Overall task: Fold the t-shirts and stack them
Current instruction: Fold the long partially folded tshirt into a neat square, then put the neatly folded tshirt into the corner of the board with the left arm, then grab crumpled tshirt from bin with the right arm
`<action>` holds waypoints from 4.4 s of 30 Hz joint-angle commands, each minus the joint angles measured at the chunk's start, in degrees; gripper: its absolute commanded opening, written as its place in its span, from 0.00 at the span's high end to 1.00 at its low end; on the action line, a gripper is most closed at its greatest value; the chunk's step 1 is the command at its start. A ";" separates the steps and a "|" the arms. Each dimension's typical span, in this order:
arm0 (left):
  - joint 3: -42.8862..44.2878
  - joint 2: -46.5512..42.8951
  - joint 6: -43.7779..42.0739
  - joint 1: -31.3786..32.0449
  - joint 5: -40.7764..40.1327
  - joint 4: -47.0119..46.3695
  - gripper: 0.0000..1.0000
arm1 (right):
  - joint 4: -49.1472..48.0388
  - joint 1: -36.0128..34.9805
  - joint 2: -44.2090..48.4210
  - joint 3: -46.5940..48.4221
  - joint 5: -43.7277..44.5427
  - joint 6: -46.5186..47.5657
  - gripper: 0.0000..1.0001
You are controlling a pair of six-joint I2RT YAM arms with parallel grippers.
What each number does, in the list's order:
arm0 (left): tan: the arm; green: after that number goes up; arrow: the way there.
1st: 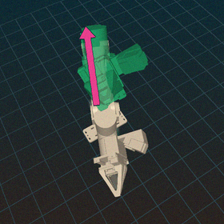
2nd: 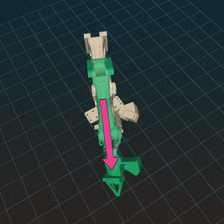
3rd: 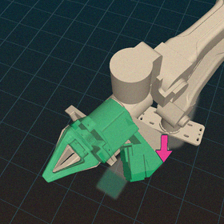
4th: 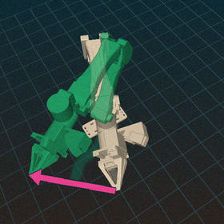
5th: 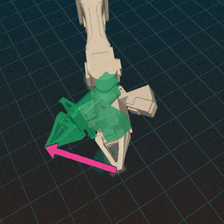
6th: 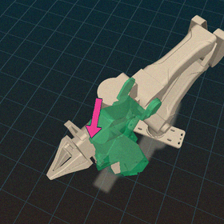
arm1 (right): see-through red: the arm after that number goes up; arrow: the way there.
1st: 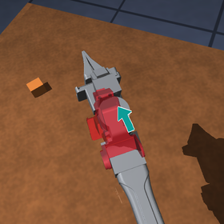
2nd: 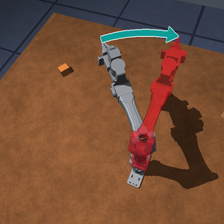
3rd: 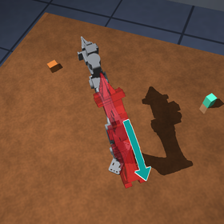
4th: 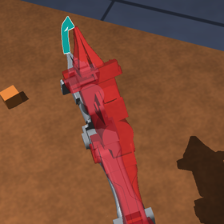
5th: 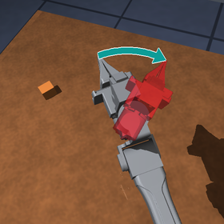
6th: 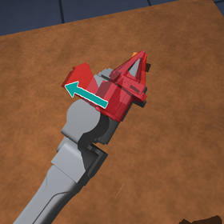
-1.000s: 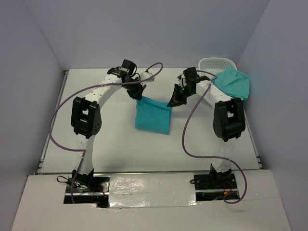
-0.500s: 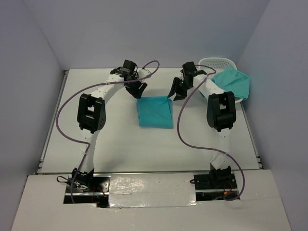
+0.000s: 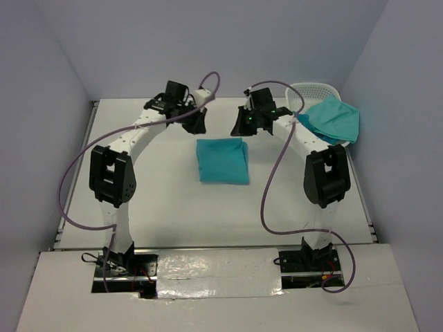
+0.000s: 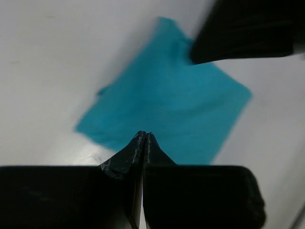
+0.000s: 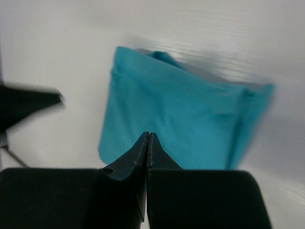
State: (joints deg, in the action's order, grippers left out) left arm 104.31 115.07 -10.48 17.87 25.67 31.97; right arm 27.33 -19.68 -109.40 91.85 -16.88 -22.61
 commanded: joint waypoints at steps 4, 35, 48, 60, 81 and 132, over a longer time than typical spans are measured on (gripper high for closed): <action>-11.40 -0.28 3.43 7.27 12.66 -1.99 0.87 | -12.57 -0.53 -8.97 -0.80 -11.85 -9.19 1.00; 4.78 0.78 5.81 0.68 9.93 9.96 0.43 | -2.56 5.71 -3.37 3.43 6.51 -4.99 0.68; -17.48 0.24 19.53 -0.11 -1.77 0.38 0.01 | -4.39 3.51 7.09 -16.26 4.49 -7.71 0.53; -16.51 10.97 24.10 -0.02 4.84 -1.03 0.88 | -4.40 3.60 14.12 -21.81 7.39 -6.75 0.53; 20.56 27.48 -13.15 -34.21 -19.51 15.23 1.00 | 0.09 4.74 20.29 -18.03 7.31 2.66 0.53; 2.84 -1.42 -13.43 -33.16 -24.88 -1.47 0.01 | 12.49 34.63 -30.78 42.89 29.54 2.66 0.23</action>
State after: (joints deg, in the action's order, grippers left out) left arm 111.74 114.32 -26.04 -17.47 -1.34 27.05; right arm 42.63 16.32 -139.15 132.75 11.46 -20.62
